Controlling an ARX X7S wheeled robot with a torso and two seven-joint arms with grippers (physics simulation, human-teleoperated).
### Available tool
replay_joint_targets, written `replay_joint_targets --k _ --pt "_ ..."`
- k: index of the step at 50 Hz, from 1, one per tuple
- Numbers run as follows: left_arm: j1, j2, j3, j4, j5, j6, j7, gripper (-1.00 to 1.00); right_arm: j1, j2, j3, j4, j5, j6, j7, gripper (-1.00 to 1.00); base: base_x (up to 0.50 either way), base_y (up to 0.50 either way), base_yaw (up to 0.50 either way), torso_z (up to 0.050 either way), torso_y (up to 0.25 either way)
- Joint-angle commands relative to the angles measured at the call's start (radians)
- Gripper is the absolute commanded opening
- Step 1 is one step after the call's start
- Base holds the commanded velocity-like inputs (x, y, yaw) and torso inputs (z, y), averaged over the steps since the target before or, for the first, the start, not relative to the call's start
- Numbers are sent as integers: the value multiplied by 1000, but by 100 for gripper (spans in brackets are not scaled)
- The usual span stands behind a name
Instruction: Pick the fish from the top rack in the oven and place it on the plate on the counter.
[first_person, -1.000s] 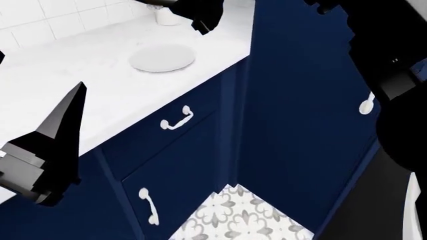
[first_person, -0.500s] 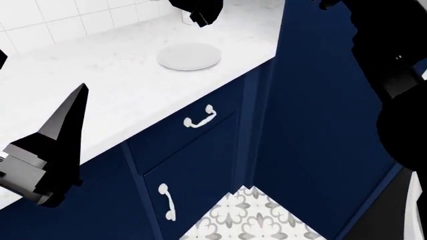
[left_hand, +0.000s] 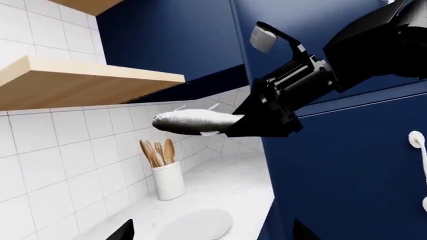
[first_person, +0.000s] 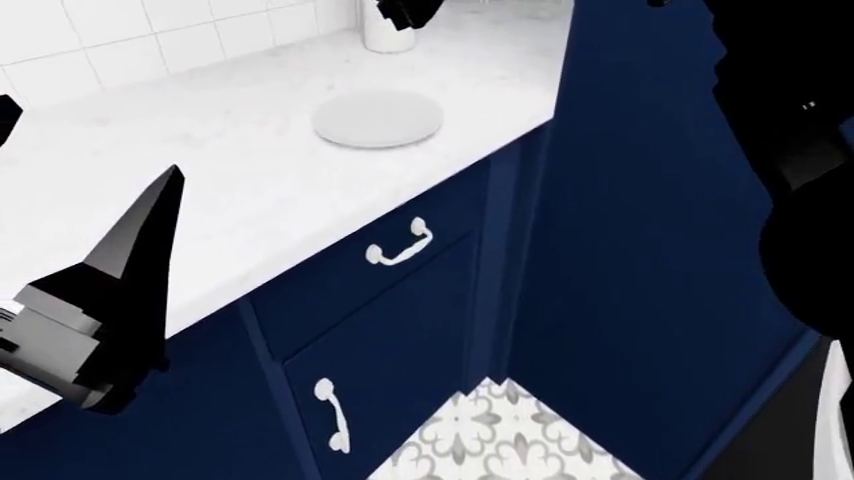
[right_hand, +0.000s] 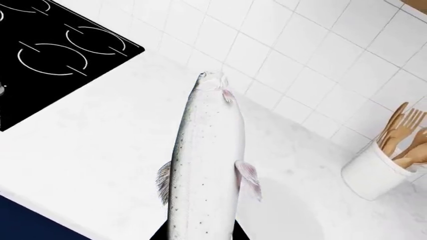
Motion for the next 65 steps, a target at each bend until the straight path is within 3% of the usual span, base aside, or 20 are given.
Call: replay_joint_targets --k 1,65 --pt "-8 -10 10 1 -15 8 -16 100 2 0 8 6 -4 -10 3 -100 129 125 0 0 0" --pt "-8 -7 7 2 -6 3 -8 100 4 0 7 -1 -2 0 -1 -100 177 173 0 0 1"
